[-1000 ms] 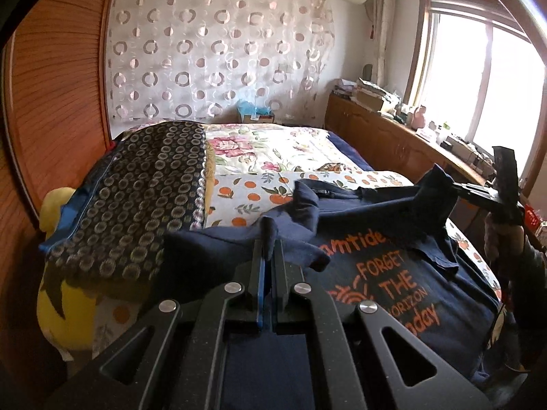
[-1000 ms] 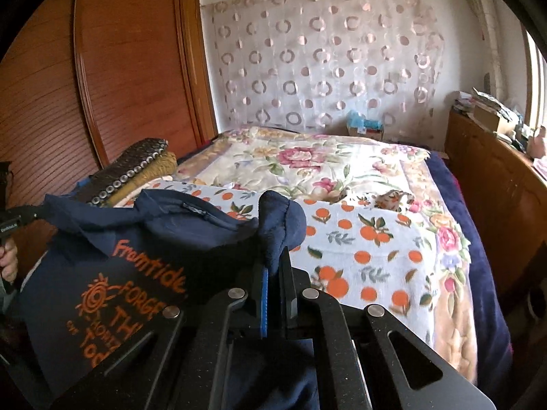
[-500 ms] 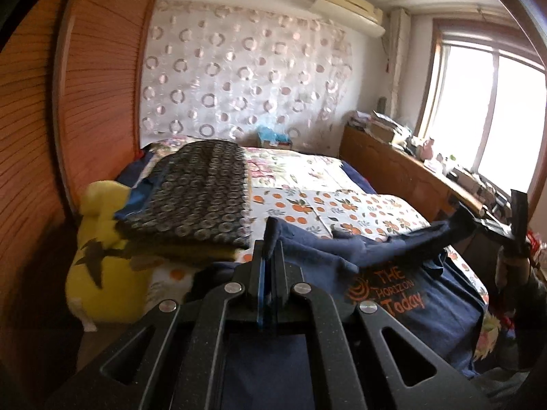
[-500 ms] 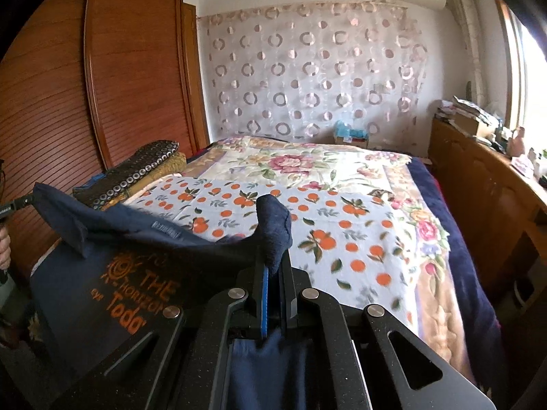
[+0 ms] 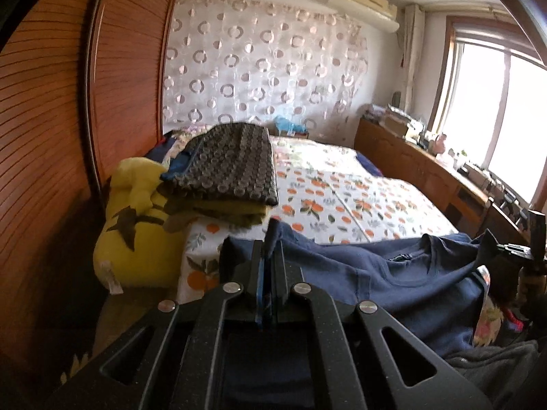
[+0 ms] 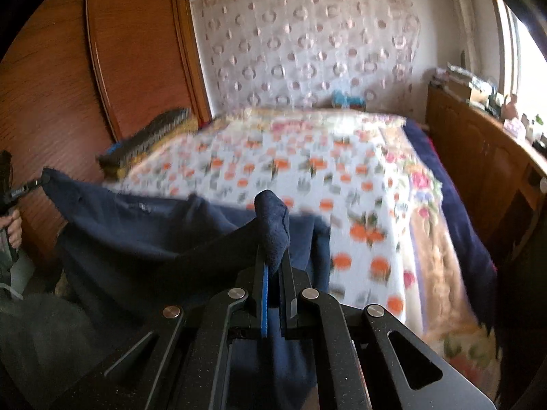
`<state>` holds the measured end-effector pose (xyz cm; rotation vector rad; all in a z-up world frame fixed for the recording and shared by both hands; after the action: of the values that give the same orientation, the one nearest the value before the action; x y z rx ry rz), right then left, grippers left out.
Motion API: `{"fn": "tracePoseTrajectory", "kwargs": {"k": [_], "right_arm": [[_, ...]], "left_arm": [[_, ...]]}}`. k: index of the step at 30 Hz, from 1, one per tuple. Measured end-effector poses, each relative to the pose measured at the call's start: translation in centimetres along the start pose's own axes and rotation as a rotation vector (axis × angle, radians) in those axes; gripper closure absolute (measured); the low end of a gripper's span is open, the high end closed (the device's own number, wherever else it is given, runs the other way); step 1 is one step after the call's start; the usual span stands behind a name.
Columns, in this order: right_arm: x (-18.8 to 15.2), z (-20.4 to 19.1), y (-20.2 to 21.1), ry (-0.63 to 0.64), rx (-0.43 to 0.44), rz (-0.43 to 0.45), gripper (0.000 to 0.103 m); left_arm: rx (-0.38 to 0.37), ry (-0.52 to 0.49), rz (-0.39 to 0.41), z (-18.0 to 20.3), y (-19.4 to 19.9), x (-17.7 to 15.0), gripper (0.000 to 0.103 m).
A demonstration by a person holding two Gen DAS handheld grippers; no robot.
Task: Fold small clothes
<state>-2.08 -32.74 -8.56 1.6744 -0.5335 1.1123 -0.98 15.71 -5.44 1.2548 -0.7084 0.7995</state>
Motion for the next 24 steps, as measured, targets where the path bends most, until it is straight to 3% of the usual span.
{"fn": "tracePoseTrajectory", "kwargs": {"k": [4, 5, 6, 8, 11, 16, 24], "right_arm": [[-1.2, 0.4, -0.7, 0.000, -0.015, -0.059, 0.097], [-1.2, 0.6, -0.6, 0.000, -0.026, -0.060, 0.087], [-0.9, 0.8, -0.5, -0.001, -0.039, -0.050, 0.081], [-0.3, 0.9, 0.0, -0.003, -0.043, -0.027, 0.061], [1.3, 1.2, 0.3, 0.000, -0.059, 0.021, 0.056], [3.5, 1.9, -1.9, 0.002, -0.072, 0.034, 0.056], [4.1, 2.8, -8.0, -0.009, -0.055, -0.035, 0.056]], "left_arm": [[0.016, -0.016, -0.030, 0.4, -1.0, -0.2, 0.098], [0.019, -0.019, -0.032, 0.4, -1.2, -0.1, 0.088], [0.015, -0.021, -0.029, 0.5, -1.3, 0.1, 0.071], [0.007, -0.029, -0.020, 0.6, -1.5, 0.4, 0.053], [0.012, -0.051, -0.029, 0.6, -2.8, 1.3, 0.039], [0.035, -0.071, -0.043, -0.4, -5.1, 3.0, 0.037], [0.105, -0.053, -0.077, -3.8, -8.8, 4.8, 0.037]]}}
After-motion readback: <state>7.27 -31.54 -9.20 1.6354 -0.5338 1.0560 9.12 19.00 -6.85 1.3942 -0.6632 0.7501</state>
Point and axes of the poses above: each gripper's, at about its wrist camera, not at the fingertips, and y roughly against the way its jaws point, z to its right, x to its top, the point moved 5 cm from there along -y, roughly the way its jaws point
